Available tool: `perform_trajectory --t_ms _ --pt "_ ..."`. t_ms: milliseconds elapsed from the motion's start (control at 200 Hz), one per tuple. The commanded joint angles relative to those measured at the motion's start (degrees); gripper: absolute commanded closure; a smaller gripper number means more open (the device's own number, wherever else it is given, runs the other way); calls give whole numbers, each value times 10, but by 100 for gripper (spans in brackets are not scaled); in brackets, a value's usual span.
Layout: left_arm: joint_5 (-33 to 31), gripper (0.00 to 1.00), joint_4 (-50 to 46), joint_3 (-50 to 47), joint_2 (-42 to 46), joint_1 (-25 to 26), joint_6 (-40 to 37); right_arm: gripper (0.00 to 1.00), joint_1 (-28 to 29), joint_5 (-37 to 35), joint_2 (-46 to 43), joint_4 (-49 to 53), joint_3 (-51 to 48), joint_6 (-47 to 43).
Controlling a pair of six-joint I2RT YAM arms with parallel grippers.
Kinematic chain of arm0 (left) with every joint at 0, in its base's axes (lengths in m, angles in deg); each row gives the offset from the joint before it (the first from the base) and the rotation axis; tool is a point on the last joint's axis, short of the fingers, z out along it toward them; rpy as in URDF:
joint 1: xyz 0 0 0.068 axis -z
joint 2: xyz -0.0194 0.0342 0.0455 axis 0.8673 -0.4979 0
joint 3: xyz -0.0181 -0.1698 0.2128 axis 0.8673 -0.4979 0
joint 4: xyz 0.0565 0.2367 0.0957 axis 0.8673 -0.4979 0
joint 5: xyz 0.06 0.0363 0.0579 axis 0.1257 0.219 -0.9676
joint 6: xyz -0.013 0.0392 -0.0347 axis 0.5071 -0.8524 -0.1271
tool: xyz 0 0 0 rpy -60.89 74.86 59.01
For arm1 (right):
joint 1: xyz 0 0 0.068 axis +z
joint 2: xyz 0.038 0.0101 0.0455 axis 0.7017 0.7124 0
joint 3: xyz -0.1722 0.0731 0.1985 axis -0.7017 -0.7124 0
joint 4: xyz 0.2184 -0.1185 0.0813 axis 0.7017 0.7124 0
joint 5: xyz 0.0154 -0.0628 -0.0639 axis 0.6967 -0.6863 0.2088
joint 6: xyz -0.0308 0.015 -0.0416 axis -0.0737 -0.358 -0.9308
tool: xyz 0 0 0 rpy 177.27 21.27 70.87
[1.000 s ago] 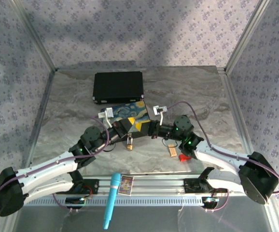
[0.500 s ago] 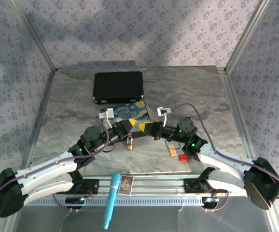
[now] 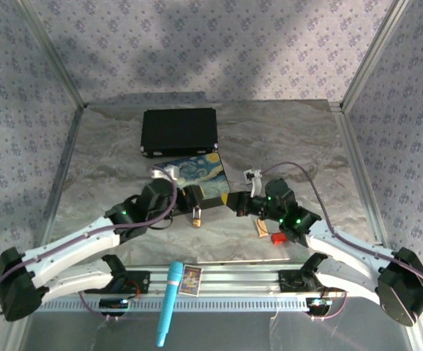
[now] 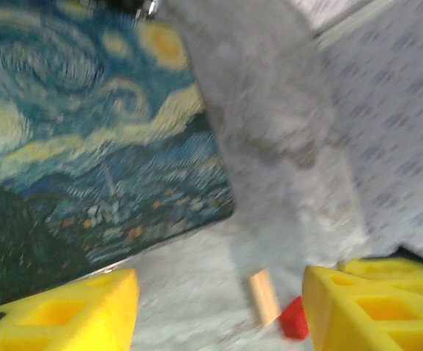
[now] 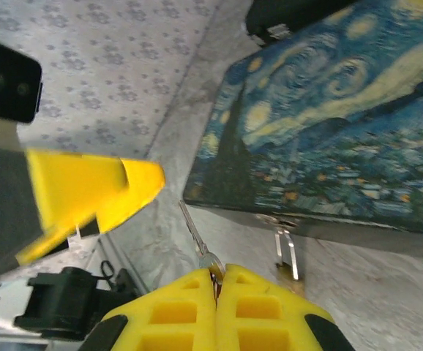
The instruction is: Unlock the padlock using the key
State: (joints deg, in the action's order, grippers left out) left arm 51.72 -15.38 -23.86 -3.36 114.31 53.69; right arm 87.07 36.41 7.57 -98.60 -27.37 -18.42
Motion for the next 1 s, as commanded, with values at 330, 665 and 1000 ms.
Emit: perform_trajectory --t_ms 330,665,1000 --pt "-133 44 43 -90 -86 66 -81 100 -2 -37 9 36 -29 -16" --pt "-116 42 145 -113 -164 59 -73 100 1 -36 35 19 -33 -12" --pt "-99 52 175 -101 -237 63 -41 100 2 -41 38 17 -41 -9"
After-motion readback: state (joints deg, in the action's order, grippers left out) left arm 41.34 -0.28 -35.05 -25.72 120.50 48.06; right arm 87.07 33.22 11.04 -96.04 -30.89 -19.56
